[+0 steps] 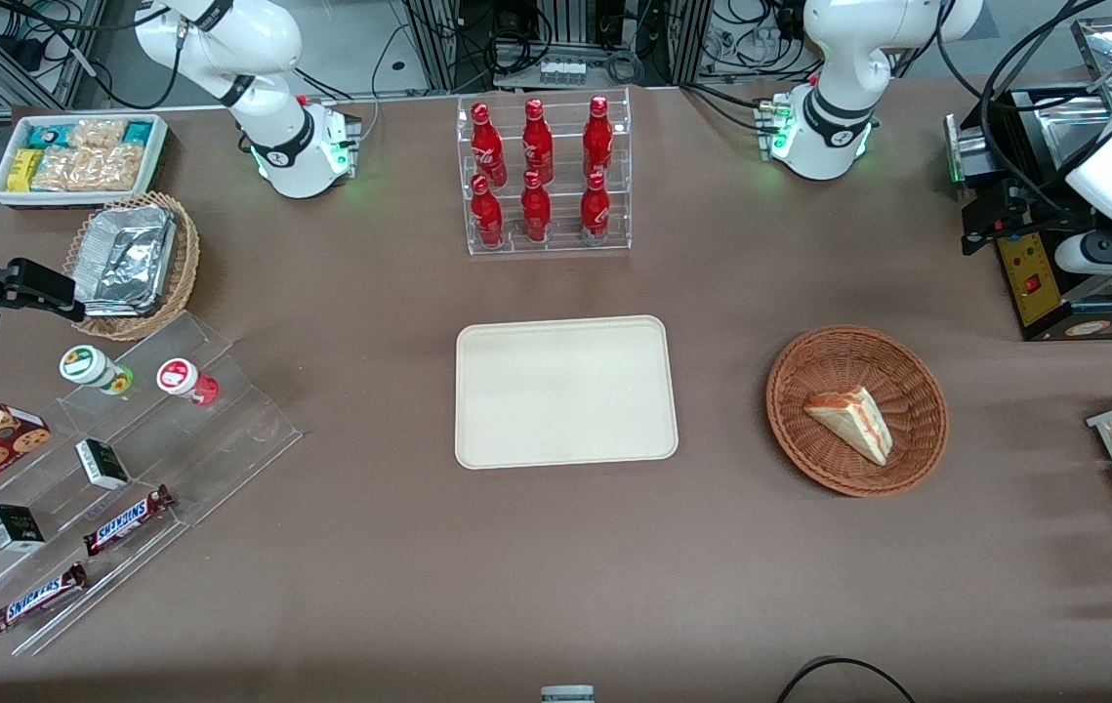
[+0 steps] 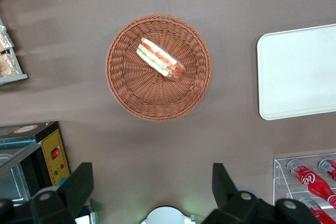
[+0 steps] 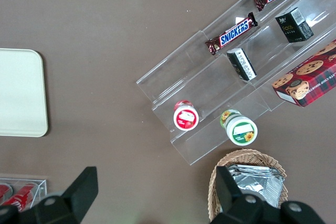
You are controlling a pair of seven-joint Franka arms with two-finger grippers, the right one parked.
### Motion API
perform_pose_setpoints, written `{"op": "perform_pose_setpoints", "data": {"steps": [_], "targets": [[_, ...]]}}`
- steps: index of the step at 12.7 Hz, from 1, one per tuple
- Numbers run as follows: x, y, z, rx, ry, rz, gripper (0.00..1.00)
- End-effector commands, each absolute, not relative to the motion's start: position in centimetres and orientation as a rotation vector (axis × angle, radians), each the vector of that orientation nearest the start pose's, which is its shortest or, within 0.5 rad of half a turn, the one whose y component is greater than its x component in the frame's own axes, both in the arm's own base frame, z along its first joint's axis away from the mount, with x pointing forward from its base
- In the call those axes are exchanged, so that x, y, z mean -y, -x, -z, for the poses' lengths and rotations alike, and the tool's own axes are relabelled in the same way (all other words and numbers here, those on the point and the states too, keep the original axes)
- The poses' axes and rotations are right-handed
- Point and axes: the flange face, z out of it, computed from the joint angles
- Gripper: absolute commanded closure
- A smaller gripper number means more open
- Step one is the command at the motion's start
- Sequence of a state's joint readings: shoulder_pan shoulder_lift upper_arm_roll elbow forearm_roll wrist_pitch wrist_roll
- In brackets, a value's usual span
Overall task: Place sandwich from basket to tray
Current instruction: 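Move the left gripper over the wicker basket toward the wrapped sandwich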
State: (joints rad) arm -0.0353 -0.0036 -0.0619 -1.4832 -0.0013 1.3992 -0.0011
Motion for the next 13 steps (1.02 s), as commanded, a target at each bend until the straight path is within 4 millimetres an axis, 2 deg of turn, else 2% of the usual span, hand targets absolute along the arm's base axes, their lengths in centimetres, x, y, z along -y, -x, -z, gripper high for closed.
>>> {"op": "perform_pose_setpoints", "data": {"steps": [1,3,6,9,13], "targets": [[5.1,-53.3,-66.0,-0.138,3.119,-0.106,0.00],[5.1,-53.8,-65.1,-0.128,3.107,-0.124,0.00],[5.0,-55.1,-60.2,-0.092,3.088,-0.137,0.00],[5.0,-55.9,-54.3,0.154,3.081,-0.104,0.00],[3.9,-55.8,-47.7,0.541,3.036,-0.075,0.00]]}}
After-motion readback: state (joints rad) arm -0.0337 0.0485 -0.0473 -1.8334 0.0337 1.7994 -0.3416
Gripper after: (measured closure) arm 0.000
